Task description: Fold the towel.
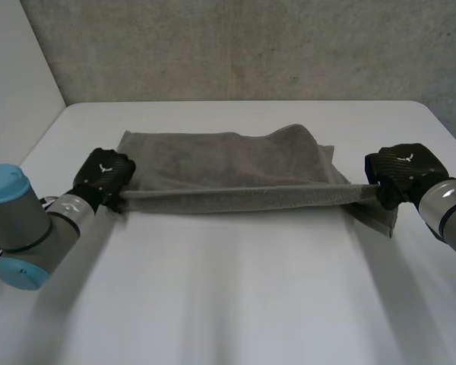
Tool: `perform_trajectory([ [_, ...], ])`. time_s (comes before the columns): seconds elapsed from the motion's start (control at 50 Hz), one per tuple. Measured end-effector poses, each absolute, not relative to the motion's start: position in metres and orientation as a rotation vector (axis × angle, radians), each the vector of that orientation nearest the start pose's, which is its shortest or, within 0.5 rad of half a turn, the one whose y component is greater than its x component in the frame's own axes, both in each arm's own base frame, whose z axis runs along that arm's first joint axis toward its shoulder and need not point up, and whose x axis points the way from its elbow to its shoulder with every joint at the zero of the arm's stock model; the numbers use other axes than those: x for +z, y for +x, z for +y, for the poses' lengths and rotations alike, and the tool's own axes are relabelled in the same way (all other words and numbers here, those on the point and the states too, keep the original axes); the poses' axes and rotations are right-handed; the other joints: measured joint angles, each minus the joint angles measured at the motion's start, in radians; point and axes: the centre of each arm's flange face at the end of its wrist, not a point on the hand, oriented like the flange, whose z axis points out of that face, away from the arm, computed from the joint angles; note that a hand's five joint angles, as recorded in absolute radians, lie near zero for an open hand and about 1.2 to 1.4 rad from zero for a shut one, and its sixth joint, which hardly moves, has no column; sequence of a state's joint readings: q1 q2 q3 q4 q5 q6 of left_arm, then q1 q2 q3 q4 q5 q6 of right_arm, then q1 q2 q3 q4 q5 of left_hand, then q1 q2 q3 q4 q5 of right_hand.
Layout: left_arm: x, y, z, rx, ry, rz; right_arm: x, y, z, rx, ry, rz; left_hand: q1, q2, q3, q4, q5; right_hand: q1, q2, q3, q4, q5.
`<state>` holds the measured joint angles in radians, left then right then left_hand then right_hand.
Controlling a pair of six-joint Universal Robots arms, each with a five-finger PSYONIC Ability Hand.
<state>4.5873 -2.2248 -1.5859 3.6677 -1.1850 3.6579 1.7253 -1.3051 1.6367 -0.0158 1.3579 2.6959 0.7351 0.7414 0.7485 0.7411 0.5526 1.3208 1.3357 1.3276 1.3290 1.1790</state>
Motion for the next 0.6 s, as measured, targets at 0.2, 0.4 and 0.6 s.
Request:
perform_trajectory([
  [0.2,0.131,-0.198,-0.362,-2.075,1.06,2.106,0.2,0.189,-0.304,-1.898,-0.839,2.363,0.521,0.601,0.592,0.615,0.509,0.0,0.0,0.0,0.0,0.0],
  [0.4,0.167,-0.194,-0.348,-2.12,1.046,2.051,0.205,0.19,-0.299,-1.909,-0.855,2.353,0.522,0.601,0.592,0.617,0.509,0.0,0.0,0.0,0.0,0.0],
  [0.6,0.235,-0.186,-0.327,-2.263,0.977,1.86,0.279,0.19,-0.282,-2.176,-0.876,2.158,0.523,0.601,0.592,0.618,0.509,0.0,0.001,0.0,0.0,0.0],
])
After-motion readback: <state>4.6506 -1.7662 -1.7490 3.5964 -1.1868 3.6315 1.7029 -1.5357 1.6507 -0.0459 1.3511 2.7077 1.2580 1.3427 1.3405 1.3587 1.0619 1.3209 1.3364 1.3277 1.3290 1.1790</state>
